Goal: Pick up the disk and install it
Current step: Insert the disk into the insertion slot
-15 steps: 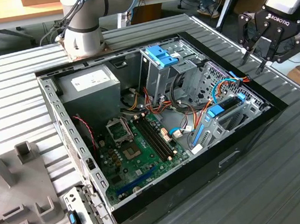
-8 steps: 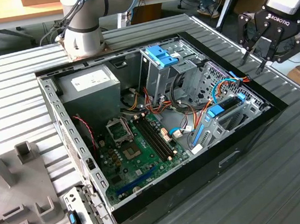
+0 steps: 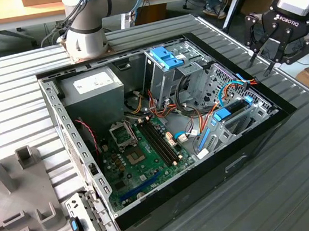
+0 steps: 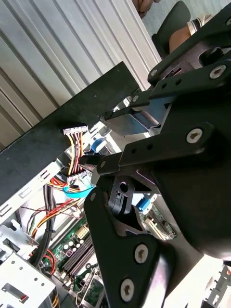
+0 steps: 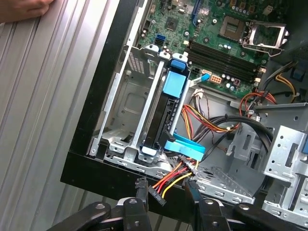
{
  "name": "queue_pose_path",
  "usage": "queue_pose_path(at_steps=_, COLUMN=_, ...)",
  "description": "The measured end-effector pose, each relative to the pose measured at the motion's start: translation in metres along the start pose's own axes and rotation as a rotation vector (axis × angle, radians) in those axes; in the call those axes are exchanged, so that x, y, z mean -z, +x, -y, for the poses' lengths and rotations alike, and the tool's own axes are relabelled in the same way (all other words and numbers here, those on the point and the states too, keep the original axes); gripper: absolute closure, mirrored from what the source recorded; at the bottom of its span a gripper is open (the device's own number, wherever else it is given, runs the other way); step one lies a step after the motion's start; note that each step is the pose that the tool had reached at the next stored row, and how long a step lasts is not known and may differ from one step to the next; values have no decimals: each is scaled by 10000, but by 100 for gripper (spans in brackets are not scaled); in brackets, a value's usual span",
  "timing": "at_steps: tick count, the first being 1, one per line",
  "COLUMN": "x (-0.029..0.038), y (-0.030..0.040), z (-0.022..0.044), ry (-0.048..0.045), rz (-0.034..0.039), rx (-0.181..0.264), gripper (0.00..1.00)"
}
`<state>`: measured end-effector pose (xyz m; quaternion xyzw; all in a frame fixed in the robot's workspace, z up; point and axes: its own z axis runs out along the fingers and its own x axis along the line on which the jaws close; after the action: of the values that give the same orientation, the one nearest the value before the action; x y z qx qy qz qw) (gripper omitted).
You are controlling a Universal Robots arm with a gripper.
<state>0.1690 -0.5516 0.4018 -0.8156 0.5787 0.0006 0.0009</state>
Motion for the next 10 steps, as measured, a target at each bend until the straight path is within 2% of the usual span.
queue_pose_path(at_steps=10, x=-17, y=0, z=0, ry=1, rz=2, rx=25, gripper=56)
